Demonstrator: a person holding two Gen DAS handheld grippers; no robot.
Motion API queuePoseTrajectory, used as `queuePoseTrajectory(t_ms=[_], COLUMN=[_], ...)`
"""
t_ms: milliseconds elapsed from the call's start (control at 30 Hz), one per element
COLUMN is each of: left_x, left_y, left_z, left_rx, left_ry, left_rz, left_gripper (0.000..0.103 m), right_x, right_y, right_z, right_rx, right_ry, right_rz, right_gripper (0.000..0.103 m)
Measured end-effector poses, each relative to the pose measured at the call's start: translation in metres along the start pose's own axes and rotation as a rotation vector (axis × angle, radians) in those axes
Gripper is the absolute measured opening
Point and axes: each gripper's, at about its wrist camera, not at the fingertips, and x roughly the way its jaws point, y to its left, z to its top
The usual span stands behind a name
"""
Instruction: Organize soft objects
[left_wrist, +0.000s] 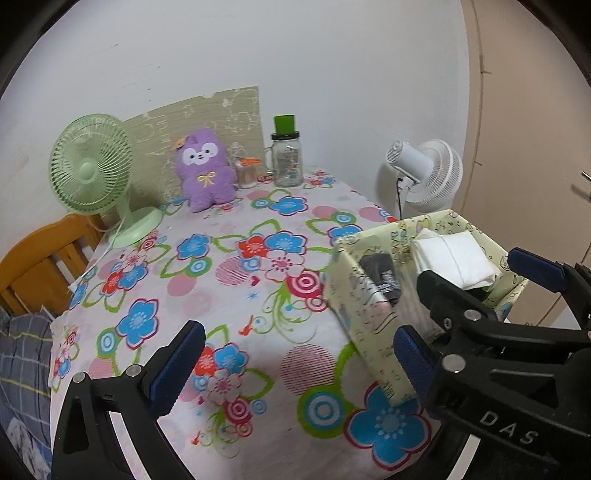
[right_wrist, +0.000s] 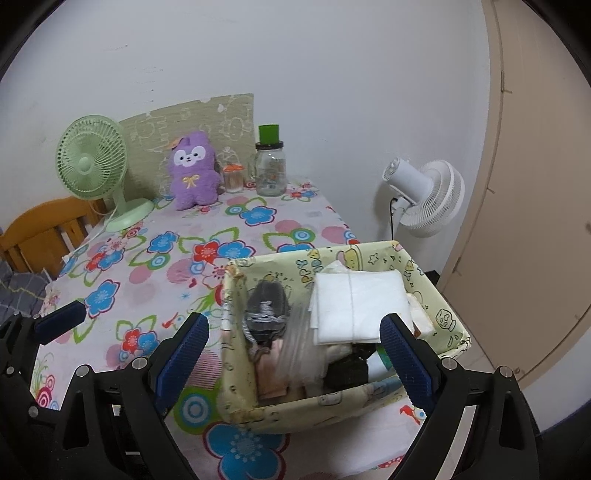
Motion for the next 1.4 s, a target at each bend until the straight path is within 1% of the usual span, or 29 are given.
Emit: queuePoseTrajectory(t_ms=[167, 467, 600, 767, 1067, 1267, 1400], left_x=[-0.010, -0.037, -0.049, -0.063, -0.090, -0.106, -0.113], left_y=[0.018, 0.046, 0.057, 0.069, 0.073, 0.072, 0.072], left_z=[-0.006, -0.016, -0.019, -0.022, -0.025, -0.025, -0.026], left_rx=[-0.037, -0.074, -0.094, -0.116, -0.116, -0.115, -0.123], left_ry=[-0.010, -0.042, -0.058, -0.076, -0.129, -0.166, -0.186], left_rz=[0.015, 0.062, 0.084, 0.105, 0.134, 0.156, 0.155], left_gripper=[0.103, 0.103, 0.103, 0.103, 0.103, 0.103, 0.103], right_x=[-0.011, -0.032, -0.043, -0.058, -0.082, -0.098, -0.105], right_y=[0.014, 0.035, 0.042, 0.049, 0.055, 0.048, 0.045], right_z=[-0.001, -0.004, -0.003, -0.002, -0.001, -0.003, -0.003], right_rx=[-0.015, -0.024, -0.030, -0.036, -0.042, -0.021, -0.012], right_ry=[-0.015, -0.045, -0.067, -0.100, -0.153, -0.186, -0.203], right_rz=[0.012, 0.041, 0.043, 0.063, 0.084, 0.091, 0.091], right_gripper=[0.096, 0.096, 0.100, 0.101, 0.102, 0.102, 0.102])
